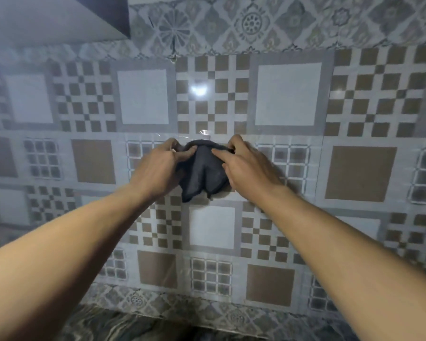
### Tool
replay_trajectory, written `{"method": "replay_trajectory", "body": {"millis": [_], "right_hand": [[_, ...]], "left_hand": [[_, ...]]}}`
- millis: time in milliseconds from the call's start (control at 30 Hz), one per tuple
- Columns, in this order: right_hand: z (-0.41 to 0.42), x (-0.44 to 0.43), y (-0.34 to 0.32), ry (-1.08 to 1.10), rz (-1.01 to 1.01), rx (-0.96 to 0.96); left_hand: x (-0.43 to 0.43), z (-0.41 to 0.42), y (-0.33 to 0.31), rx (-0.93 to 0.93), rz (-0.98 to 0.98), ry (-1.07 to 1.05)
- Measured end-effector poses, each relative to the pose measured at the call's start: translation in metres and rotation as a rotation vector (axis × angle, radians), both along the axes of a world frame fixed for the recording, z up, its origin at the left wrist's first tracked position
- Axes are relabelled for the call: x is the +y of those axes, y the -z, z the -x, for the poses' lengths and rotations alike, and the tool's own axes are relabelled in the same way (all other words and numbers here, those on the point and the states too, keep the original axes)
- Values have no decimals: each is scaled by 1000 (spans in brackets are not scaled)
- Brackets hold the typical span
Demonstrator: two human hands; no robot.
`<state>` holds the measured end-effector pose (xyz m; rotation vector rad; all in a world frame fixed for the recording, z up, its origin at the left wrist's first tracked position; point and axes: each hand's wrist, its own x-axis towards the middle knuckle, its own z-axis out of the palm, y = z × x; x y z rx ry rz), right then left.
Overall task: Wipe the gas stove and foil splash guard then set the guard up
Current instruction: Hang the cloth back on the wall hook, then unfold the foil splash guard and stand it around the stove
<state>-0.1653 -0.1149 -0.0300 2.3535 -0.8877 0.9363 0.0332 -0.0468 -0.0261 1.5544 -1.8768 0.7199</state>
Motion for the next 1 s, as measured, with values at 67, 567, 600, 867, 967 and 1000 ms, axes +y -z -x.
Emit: {"method": "replay_trajectory", "body": {"millis": [67,567,600,867,967,1000], "right_hand": [[2,3,6,-27,-83,-87],[38,99,-26,34,-430,17],[41,108,-26,45,-460,30],[54,174,-14,98,-650,185],[54,194,-12,62,-661,274],[52,201,-11,39,-659,302]], "left_hand": [[1,1,7,54,-33,23],[86,30,-12,228,-248,4],[93,32,-10,213,-273,-7],[171,39,18,236,-607,-94],[206,42,25,232,-623,-159],[217,42,28,242,-622,-185]]}}
